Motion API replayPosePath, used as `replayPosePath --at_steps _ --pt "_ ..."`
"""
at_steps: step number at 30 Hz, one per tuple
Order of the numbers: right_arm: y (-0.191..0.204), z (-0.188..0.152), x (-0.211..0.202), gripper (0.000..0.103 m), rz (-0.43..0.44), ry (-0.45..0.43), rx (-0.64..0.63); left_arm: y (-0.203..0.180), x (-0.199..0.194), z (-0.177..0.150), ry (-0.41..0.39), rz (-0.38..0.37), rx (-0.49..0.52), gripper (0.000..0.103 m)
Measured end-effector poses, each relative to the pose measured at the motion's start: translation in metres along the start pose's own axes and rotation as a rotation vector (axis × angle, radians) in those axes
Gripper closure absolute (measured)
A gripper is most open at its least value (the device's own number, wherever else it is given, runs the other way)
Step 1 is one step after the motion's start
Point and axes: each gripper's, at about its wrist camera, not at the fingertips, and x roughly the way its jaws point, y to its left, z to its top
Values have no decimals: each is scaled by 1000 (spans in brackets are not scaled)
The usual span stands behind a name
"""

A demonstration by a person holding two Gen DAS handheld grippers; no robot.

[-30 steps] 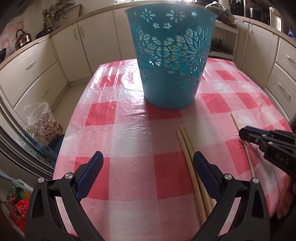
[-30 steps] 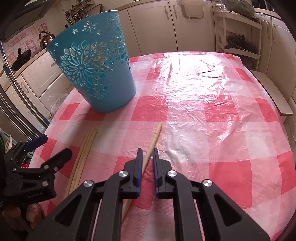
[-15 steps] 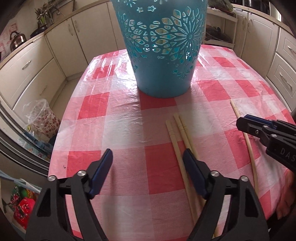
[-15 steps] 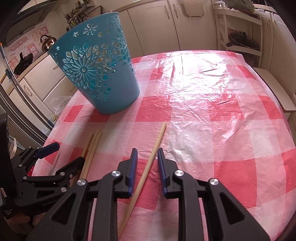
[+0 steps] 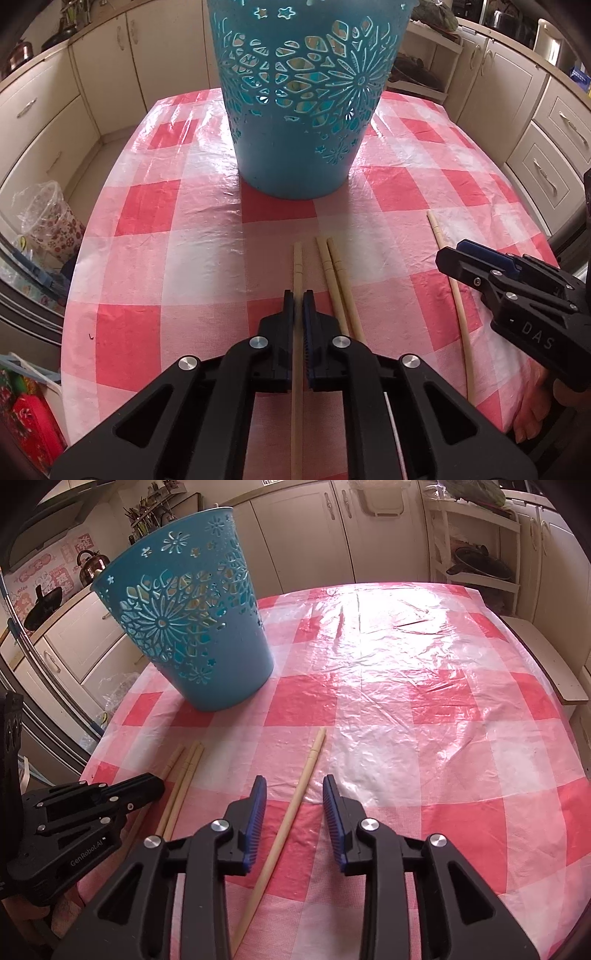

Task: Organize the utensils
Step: 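Lift the stick over the teal bin and open the left gripper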

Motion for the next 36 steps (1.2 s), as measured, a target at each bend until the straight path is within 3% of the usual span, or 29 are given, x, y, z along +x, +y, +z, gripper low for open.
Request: replayPosePath --at_steps 3,7,10,14,21,36 --pt "0 1 1 70 -2 -2 -1 -6 1 3 -4 13 30 98" --pt "-1 1 1 69 4 -3 5 7 -21 3 -79 -47 -55 98" --pt "0 1 2 66 5 -5 3 23 -57 2 -201 -117 -107 98" --pt "4 1 3 61 3 -7 -6 45 -106 12 -361 -134 -143 98" --pt "7 0 4 60 -4 -9 -11 67 -174 54 -603 -173 -181 98" --pt "0 1 4 56 31 -14 8 53 -188 160 -830 -179 -201 98"
